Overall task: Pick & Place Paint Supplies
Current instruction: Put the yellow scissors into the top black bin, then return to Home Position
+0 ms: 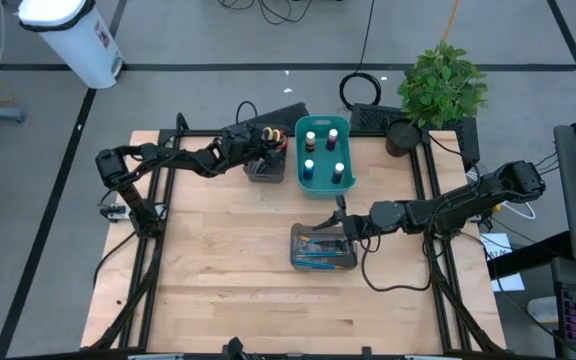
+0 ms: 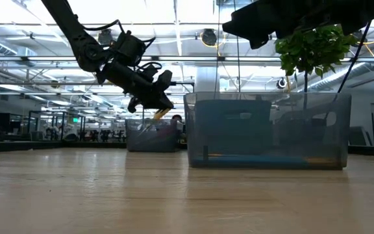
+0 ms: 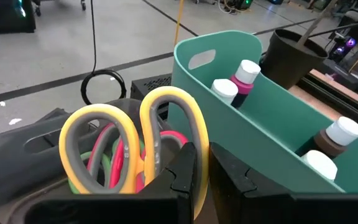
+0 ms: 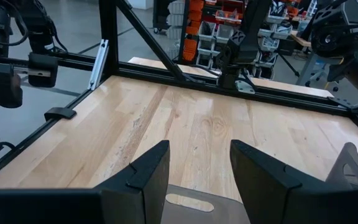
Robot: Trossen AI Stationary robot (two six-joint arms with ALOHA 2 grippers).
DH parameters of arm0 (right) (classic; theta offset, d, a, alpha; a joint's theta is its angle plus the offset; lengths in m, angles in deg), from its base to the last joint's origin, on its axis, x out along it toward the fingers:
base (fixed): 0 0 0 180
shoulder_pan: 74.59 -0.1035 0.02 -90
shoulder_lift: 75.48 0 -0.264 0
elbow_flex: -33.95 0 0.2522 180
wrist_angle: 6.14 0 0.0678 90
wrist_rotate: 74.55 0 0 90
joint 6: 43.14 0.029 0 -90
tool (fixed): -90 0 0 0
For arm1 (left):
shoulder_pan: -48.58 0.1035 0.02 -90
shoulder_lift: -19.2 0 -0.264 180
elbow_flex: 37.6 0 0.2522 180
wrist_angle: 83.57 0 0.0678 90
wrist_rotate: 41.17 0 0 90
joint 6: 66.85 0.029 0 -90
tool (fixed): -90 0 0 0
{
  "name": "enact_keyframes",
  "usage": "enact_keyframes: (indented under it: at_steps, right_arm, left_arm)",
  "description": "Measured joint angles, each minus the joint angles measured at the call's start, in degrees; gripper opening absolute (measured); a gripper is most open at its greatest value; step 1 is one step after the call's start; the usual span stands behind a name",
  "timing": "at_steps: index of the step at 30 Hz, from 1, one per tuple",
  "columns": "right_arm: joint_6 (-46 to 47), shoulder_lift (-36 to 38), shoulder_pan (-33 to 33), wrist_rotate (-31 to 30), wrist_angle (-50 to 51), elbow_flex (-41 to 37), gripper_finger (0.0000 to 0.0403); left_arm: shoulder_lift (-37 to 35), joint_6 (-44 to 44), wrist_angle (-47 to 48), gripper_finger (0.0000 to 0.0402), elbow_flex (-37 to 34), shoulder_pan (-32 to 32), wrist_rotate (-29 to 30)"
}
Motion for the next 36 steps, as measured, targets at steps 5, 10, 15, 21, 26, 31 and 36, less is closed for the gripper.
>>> enact_keyframes:
  at_steps: [5, 10, 15, 21, 26, 31, 36]
  right_arm:
    - [0.02, -0.01, 0.01, 0.0, 0.0, 0.0, 0.016]
    - [0.02, -0.01, 0.0, 0.0, 0.0, 0.0, 0.016]
    - [0.02, 0.02, -0.01, 0.0, 0.2, 0.0, 0.016]
    - [0.02, 1.28, 0.0, 0.0, 5.56, -0.02, 0.016]
    - [1.72, 8.46, 0.01, 0.0, 13.86, -0.02, 0.016]
    - [3.57, 19.67, 0.0, 0.0, 21.7, -0.02, 0.016]
    - [3.63, 30.71, 0.01, -0.02, 32.32, -0.02, 0.016]
  left_arm:
    - [0.0, -1.04, -0.02, 0.0054, 0.0, -0.11, -0.02]
    - [0.0, -0.88, -0.06, 0.0121, 0.0, -0.11, -0.15]
    - [-0.76, -0.78, 0.19, 0.0187, 0.3, 0.17, -3.26]
    - [-11.39, -0.92, 6.77, 0.0224, 0.59, 2.85, -21.53]
    - [-26.48, -1.2, 21.99, 0.0229, 0.63, 5.46, -29.11]
    - [-40.82, 8.27, 38.76, 0.023, -0.58, 4.39, -25.79]
    - [-52.25, 11.14, 40.45, 0.023, -9.59, -1.01, -20.02]
